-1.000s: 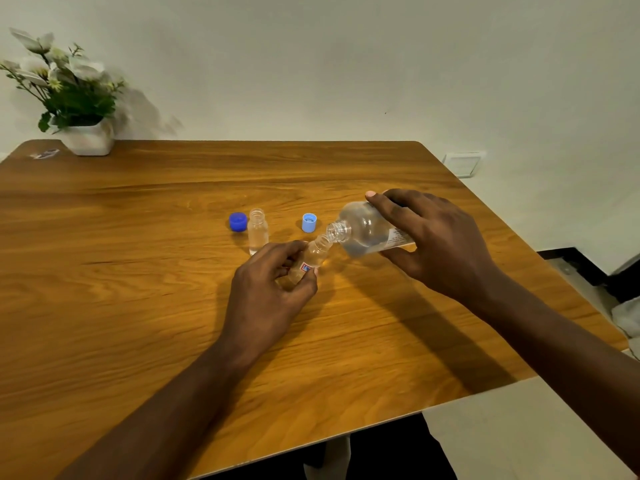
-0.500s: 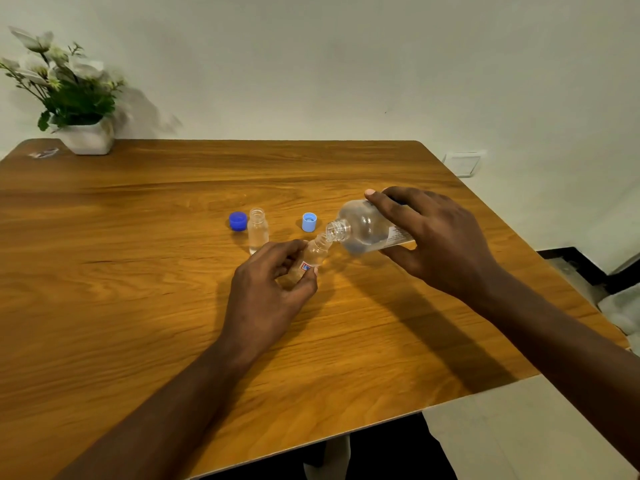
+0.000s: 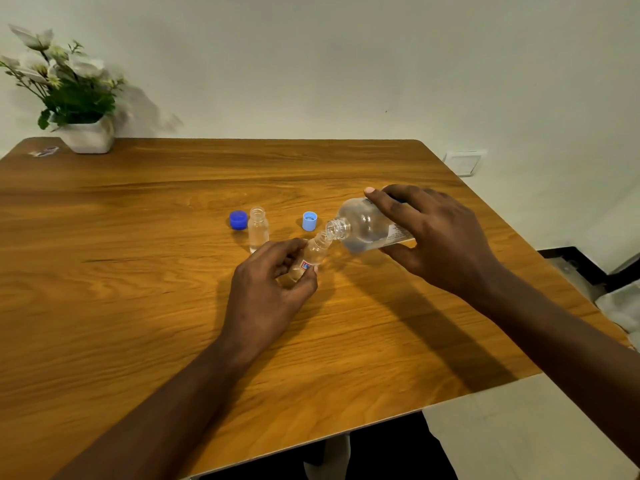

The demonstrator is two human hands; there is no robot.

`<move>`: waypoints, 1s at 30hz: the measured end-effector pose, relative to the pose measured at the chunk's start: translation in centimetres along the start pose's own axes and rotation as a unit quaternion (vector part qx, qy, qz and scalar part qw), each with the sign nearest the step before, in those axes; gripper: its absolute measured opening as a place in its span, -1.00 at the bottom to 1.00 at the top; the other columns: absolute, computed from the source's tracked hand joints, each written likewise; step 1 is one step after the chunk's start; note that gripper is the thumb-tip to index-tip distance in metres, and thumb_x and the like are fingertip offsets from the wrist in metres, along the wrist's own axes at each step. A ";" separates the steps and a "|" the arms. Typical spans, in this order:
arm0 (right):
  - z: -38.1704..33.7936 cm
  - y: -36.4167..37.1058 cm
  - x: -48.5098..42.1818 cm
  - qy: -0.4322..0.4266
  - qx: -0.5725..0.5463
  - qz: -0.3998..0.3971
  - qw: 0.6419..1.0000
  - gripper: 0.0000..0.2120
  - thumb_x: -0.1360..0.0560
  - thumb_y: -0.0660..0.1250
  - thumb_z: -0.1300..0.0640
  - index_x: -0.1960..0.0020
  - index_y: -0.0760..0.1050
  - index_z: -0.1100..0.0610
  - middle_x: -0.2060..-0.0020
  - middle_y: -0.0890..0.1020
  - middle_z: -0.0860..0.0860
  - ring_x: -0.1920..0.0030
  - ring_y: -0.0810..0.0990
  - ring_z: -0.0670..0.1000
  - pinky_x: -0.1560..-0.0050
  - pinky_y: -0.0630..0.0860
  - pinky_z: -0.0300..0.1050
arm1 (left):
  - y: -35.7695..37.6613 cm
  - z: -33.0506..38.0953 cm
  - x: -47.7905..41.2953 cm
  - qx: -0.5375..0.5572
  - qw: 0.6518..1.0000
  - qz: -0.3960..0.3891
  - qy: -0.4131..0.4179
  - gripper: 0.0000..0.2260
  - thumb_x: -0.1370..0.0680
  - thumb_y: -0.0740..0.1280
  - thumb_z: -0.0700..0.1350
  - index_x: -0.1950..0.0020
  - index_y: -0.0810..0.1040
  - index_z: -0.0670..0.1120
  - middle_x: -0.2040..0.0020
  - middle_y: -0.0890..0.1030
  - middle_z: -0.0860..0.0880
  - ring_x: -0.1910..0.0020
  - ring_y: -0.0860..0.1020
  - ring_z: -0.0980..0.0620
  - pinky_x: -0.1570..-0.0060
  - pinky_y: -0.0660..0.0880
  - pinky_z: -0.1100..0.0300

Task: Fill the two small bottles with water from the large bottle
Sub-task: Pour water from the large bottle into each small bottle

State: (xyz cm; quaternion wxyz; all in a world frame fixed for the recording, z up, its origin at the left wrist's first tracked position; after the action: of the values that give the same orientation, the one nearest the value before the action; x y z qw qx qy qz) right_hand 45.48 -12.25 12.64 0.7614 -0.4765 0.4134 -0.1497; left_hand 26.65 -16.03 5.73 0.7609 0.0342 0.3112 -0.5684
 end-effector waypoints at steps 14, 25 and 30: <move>0.0 0.0 0.0 0.001 -0.001 -0.006 1.000 -0.29 -0.39 0.50 0.00 -0.47 0.33 0.08 -0.24 0.56 0.13 -0.20 0.55 0.19 -0.06 0.51 0.05 | 0.1 -0.2 -0.1 0.002 1.000 0.004 -0.007 -0.68 -0.36 0.44 -0.12 -0.11 0.62 -0.06 0.07 0.63 0.09 0.08 0.60 0.20 0.02 0.56 0.24; 0.0 0.0 -0.1 -0.002 0.000 -0.005 1.000 -0.29 -0.40 0.50 0.01 -0.47 0.32 0.07 -0.24 0.56 0.13 -0.19 0.56 0.19 -0.06 0.51 0.06 | 0.1 -0.2 0.0 0.003 1.000 0.003 -0.008 -0.68 -0.36 0.44 -0.12 -0.11 0.62 -0.06 0.06 0.62 0.10 0.07 0.60 0.22 0.03 0.56 0.26; 0.0 0.0 -0.1 -0.003 0.006 -0.005 1.000 -0.28 -0.39 0.51 0.02 -0.47 0.32 0.07 -0.24 0.56 0.13 -0.19 0.56 0.18 -0.06 0.51 0.05 | 0.1 -0.3 0.0 0.003 1.000 0.002 -0.012 -0.68 -0.37 0.43 -0.11 -0.12 0.61 -0.05 0.05 0.62 0.11 0.06 0.59 0.22 0.02 0.55 0.28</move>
State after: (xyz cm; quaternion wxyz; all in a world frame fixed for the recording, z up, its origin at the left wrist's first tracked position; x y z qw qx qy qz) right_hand 45.40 -12.16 12.73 0.7649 -0.4744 0.4077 -0.1541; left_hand 26.60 -15.87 5.51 0.7653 0.0305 0.3005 -0.5684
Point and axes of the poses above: each hand's wrist, its own x-axis away from the middle knuckle, its own y-axis out of the palm, z = x × y, the point moved 9 cm from there along -x, towards the middle knuckle
